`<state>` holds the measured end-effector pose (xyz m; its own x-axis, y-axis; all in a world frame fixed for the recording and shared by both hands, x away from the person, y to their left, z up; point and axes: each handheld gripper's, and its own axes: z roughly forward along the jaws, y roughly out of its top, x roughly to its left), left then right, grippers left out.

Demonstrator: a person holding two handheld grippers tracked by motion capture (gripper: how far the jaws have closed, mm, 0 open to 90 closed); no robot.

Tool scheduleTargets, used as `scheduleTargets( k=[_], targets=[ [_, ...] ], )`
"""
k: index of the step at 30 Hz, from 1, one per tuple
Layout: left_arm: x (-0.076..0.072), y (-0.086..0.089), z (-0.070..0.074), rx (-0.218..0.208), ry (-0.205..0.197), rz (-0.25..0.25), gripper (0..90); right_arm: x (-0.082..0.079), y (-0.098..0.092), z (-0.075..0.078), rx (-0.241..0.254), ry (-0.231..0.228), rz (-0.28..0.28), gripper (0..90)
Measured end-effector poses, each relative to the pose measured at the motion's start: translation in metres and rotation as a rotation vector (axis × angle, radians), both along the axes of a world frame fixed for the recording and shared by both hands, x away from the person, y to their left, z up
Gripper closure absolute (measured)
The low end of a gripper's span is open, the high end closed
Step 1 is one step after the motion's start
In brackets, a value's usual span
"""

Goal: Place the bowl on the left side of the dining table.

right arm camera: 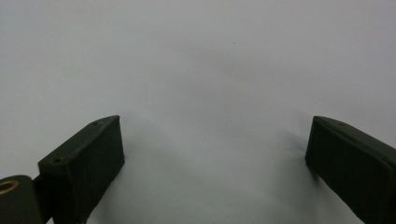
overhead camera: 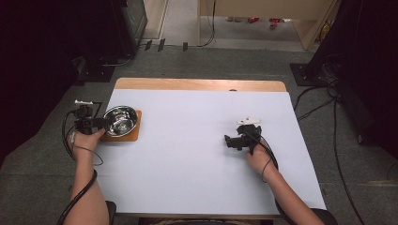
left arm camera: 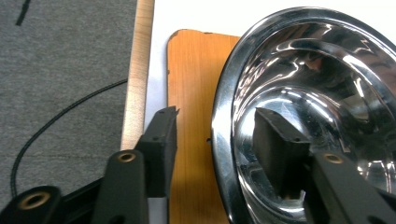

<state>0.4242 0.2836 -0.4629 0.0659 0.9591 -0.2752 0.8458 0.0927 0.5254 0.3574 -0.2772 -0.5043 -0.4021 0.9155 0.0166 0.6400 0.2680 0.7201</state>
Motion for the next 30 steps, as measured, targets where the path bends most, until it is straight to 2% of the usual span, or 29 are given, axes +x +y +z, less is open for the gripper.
scheduleTargets(
  k=[10, 17, 25, 30],
  targets=[
    [-0.004, -0.003, 0.01, 0.045, -0.021, -0.008, 39.3, 0.0, 0.0, 0.0, 0.001, 0.0, 0.0, 4.1],
    [-0.008, -0.001, 0.019, 0.031, -0.036, -0.001, 37.0, 0.0, 0.0, 0.0, 0.0, 0.001, 0.0, 4.0],
    [-0.01, -0.008, 0.032, 0.052, -0.038, 0.001, 35.9, 0.0, 0.0, 0.0, 0.0, 0.001, -0.001, 4.1],
    [-0.013, -0.012, 0.04, 0.065, -0.057, 0.0, 35.2, 0.0, 0.0, 0.0, 0.0, 0.001, -0.001, 4.0]
  ],
)
